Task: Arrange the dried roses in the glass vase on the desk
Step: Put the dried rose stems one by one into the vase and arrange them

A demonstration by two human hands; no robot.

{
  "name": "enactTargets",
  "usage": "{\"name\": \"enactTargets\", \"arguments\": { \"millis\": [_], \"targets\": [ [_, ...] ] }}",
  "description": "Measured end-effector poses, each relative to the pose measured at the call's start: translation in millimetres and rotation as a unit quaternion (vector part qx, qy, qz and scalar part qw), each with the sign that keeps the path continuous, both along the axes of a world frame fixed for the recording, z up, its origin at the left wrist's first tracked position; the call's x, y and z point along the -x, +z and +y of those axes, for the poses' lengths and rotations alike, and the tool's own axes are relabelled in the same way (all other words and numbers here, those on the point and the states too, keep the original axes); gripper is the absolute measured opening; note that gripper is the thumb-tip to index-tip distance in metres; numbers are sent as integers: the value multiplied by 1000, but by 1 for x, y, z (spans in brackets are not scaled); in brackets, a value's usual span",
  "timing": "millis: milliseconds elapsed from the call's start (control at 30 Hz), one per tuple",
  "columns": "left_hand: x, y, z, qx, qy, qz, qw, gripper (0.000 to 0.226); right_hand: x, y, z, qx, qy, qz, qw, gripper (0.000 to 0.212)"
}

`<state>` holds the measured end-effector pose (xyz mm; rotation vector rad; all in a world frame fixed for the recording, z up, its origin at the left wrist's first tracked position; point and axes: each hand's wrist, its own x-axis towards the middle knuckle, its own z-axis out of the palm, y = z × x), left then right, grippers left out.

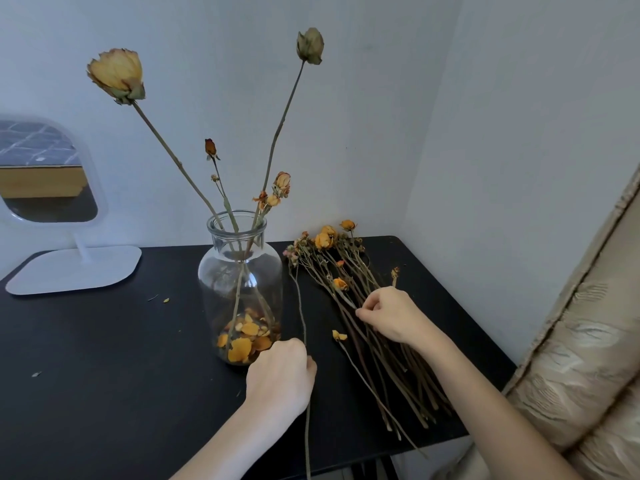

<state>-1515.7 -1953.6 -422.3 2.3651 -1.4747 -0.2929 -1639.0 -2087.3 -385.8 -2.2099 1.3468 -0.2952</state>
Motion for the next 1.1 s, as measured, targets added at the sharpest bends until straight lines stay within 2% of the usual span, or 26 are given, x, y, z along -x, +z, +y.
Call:
{"name": "enactTargets", "arguments": {
  "millis": [167,367,667,867,1000,1100],
  "targets": [
    [3,8,5,50,-23,13,998,22,-1,4,0,-2,-25,-77,997,13],
    [4,19,9,110,-36,7,993,23,-2,11,0,17,-59,-166,984,13],
    [3,30,17,202,-48,34,978,23,-4,18,3,15,-86,-224,971,13],
    [0,54,27,315,-131,66,938,27,-6,30,7,25,-78,-272,959,12],
    [-12,80,35,379,-165,73,908,15,-15,47,14,42,-51,-297,953,10],
    [-27,105,41,419,-167,79,889,14,-23,63,22,43,-28,-329,943,4]
  ]
}}
